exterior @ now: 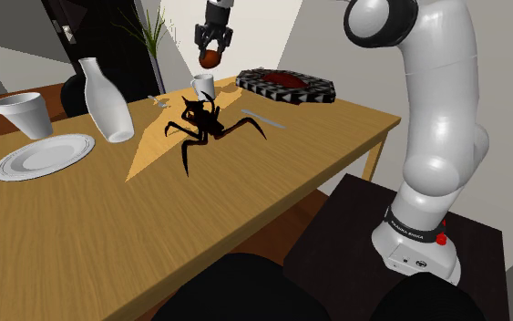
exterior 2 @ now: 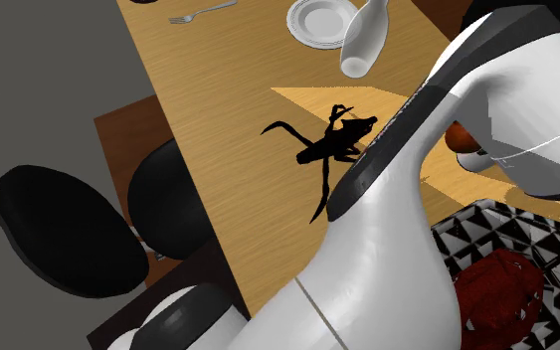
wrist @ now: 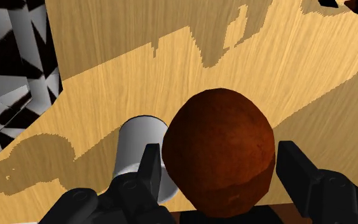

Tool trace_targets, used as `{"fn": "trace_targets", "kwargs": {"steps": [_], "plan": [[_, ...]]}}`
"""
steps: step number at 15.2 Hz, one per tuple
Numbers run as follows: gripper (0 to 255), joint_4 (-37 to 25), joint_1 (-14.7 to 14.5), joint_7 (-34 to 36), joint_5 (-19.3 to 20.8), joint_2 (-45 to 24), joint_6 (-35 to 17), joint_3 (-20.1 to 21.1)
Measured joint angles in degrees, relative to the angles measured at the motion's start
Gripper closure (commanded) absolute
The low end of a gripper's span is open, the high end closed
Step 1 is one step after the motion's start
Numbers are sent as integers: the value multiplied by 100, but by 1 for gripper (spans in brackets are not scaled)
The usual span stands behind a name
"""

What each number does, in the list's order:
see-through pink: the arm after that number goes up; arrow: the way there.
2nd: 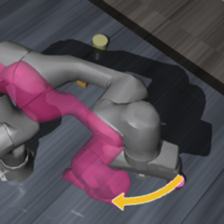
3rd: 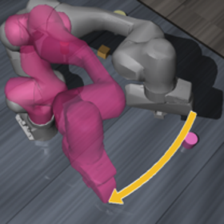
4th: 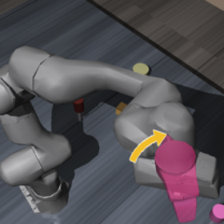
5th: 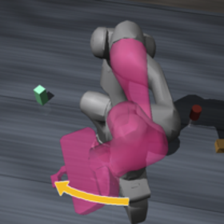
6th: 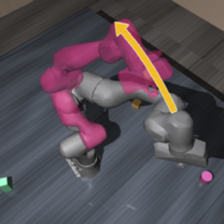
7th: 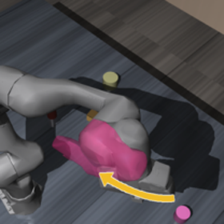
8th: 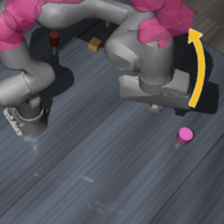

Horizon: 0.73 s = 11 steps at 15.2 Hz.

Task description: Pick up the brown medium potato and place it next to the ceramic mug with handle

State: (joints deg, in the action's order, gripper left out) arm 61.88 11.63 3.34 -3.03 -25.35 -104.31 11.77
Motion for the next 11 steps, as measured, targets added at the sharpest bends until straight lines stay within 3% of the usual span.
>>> {"fn": "trace_targets", "kwargs": {"steps": [11], "plan": [[255,1045,99,-157,-80,160,-872,-5]]}}
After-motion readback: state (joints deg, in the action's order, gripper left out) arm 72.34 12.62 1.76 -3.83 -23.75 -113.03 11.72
